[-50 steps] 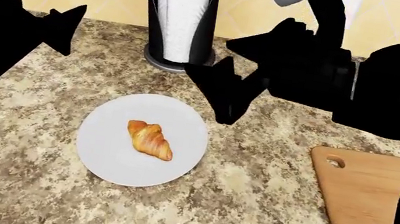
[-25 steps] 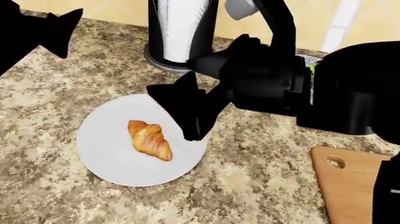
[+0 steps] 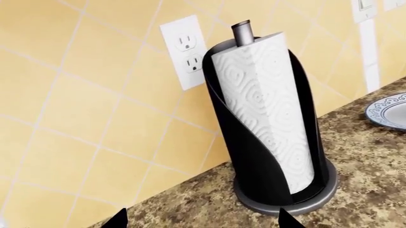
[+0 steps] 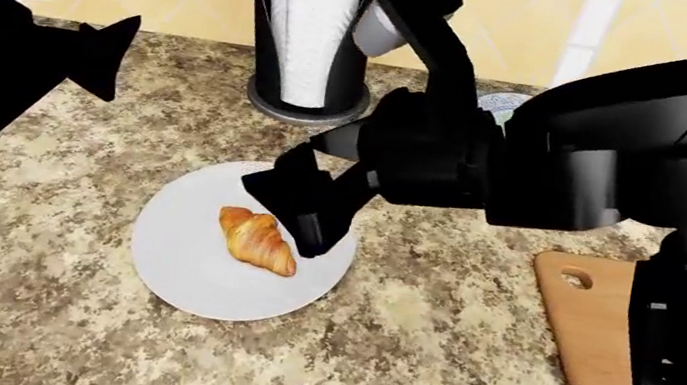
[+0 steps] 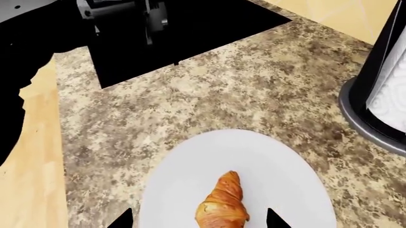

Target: From the different types of pastries on the counter, select a croissant and place it on the cutting board. Then retrieve a jar of jam from the cabinet and place it alongside the croissant on the cutting board.

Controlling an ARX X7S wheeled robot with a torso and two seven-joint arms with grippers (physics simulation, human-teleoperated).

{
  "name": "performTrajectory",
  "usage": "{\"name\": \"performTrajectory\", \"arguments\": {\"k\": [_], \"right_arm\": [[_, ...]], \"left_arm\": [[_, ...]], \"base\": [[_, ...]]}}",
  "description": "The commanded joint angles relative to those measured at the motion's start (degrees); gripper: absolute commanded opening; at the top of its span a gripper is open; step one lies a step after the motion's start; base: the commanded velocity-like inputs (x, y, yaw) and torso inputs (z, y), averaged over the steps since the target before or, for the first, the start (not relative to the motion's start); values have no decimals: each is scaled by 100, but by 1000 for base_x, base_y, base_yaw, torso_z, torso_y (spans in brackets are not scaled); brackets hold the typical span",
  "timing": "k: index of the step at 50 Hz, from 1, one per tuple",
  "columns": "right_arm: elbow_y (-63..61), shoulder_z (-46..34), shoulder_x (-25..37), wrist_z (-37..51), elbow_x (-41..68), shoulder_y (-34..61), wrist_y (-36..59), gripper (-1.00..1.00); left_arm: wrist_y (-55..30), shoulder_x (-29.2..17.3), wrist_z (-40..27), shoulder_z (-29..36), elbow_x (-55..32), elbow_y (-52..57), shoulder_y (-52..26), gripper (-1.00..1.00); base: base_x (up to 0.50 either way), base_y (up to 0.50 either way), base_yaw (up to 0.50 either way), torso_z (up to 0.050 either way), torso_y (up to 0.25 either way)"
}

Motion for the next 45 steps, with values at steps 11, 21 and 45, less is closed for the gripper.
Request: {"name": "performTrajectory", "arguments": {"k": [11, 21, 45], "right_arm": [[431, -839, 115, 546, 996, 263, -90, 100], [489, -1169, 153, 278, 744, 302, -270, 100], [460, -1567, 250, -38, 697, 283, -499, 100]], "left_arm": [[217, 81, 7, 22, 48, -237, 28, 100], [304, 93, 11, 15, 60, -330, 41, 100], [230, 47, -28, 10, 34, -236, 71, 100]], "base": [[0, 0, 0, 0, 0], [0, 0, 0, 0, 0], [0, 0, 0, 0, 0]]}}
